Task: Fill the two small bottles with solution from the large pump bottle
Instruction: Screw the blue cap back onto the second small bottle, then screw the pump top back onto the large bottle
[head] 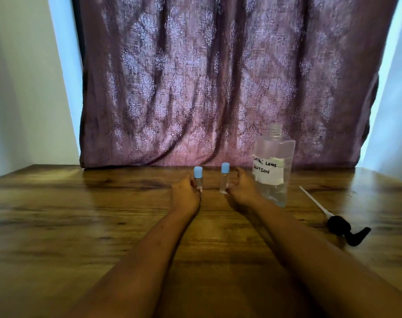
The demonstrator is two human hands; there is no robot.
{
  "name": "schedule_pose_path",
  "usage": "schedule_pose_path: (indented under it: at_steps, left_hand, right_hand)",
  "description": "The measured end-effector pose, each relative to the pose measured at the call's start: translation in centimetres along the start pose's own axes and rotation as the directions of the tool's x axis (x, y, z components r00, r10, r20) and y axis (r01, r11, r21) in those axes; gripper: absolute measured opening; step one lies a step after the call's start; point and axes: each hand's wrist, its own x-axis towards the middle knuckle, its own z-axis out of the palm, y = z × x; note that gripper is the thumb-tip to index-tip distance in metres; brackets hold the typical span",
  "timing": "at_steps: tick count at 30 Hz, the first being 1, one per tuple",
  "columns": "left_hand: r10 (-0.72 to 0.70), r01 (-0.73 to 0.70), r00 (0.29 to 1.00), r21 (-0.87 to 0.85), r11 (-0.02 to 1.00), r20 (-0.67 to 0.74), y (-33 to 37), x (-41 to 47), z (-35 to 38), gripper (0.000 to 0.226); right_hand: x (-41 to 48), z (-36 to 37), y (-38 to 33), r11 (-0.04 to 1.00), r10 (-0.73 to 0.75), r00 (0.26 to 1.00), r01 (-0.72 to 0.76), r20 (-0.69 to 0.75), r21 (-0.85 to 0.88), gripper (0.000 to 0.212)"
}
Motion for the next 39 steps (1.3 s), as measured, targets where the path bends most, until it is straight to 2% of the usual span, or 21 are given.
schedule_pose_path:
  at_steps: [2, 4, 6, 11, 18, 20, 23, 26, 29, 31, 33, 35, 36, 39]
  left_hand:
    - [-0.023, 0.023, 1.0, -0.01, 1.0, -0.001, -0.1, 0.1, 0.0, 0.01]
    - [-0.041, 0.041, 0.999, -0.009, 0.999, 0.019, -0.4, 0.2, -0.1, 0.011]
    - [-0.053, 0.054, 0.997, -0.012, 0.998, 0.053, -0.7, 0.6, 0.0, 0.013]
    - [-0.077, 0.08, 0.993, -0.037, 0.996, 0.091, -1.2, 1.1, 0.4, 0.009]
    - [-0.078, 0.079, 0.992, -0.003, 0.997, 0.104, -1.4, 1.3, 0.7, 0.012]
    - [-0.081, 0.08, 0.991, 0.02, 0.997, 0.105, -1.2, 1.3, 0.6, 0.014]
    - [-0.09, 0.087, 0.995, 0.064, 0.994, 0.05, -0.2, 0.8, -0.1, 0.024]
    - [-0.043, 0.045, 0.999, 0.067, 0.997, -0.028, 0.8, -0.2, -0.7, 0.027]
    - [0.114, -0.112, 0.987, 0.029, 0.993, -0.116, 1.1, -1.1, -0.9, 0.021]
    - [0.222, -0.225, 0.967, -0.005, 0.974, -0.128, 1.3, -1.8, -0.7, 0.016]
    - [0.289, -0.292, 0.954, -0.031, 0.956, -0.079, 2.0, -3.0, -0.3, 0.016]
    - [0.324, -0.325, 0.946, -0.068, 0.943, -0.028, 3.1, -4.0, 0.0, 0.022]
    - [0.333, -0.332, 0.943, -0.085, 0.939, -0.005, 3.7, -4.6, 0.0, 0.025]
    - [0.33, -0.324, 0.943, -0.096, 0.941, 0.048, 5.0, -5.6, 0.3, 0.031]
  right_hand:
    - [0.0, -0.4, -0.5, 1.0, 0.007, 0.997, -0.007, 0.071, 0.01, 0.037]
    - [0.3, -0.2, -0.8, 0.999, 0.017, 0.99, -0.022, 0.137, 0.041, 0.037]
    - [0.7, 0.6, -0.7, 0.999, 0.024, 0.992, -0.029, 0.124, 0.036, 0.045]
    - [1.4, 2.3, 0.4, 0.998, 0.069, 0.998, -0.069, 0.009, 0.011, 0.031]
    - [1.2, 2.0, 0.3, 0.997, 0.072, 0.997, -0.07, 0.032, -0.042, 0.03]
    - [0.9, 1.6, -0.1, 0.994, 0.042, 0.998, -0.038, 0.036, -0.099, 0.021]
    - [0.0, -0.1, -1.3, 0.985, -0.041, 0.998, 0.049, 0.05, -0.165, 0.016]
    - [-2.0, -2.8, -3.0, 0.986, -0.116, 0.989, 0.126, 0.092, -0.108, 0.036]
    - [-4.4, -7.0, -3.5, 0.99, -0.139, 0.983, 0.141, 0.121, -0.015, 0.019]
    - [-5.9, -10.3, -3.2, 0.989, -0.118, 0.982, 0.129, 0.145, -0.069, 0.017]
    - [-6.4, -13.6, -1.6, 0.962, -0.071, 0.993, 0.093, 0.094, -0.258, 0.015]
    - [-6.1, -16.0, 0.9, 0.828, 0.026, 0.999, -0.005, 0.03, -0.56, 0.016]
    - [-6.2, -16.9, 2.0, 0.755, 0.108, 0.994, -0.071, 0.016, -0.652, 0.018]
    - [-6.4, -17.3, 4.3, 0.674, 0.312, 0.946, -0.154, 0.09, -0.722, 0.026]
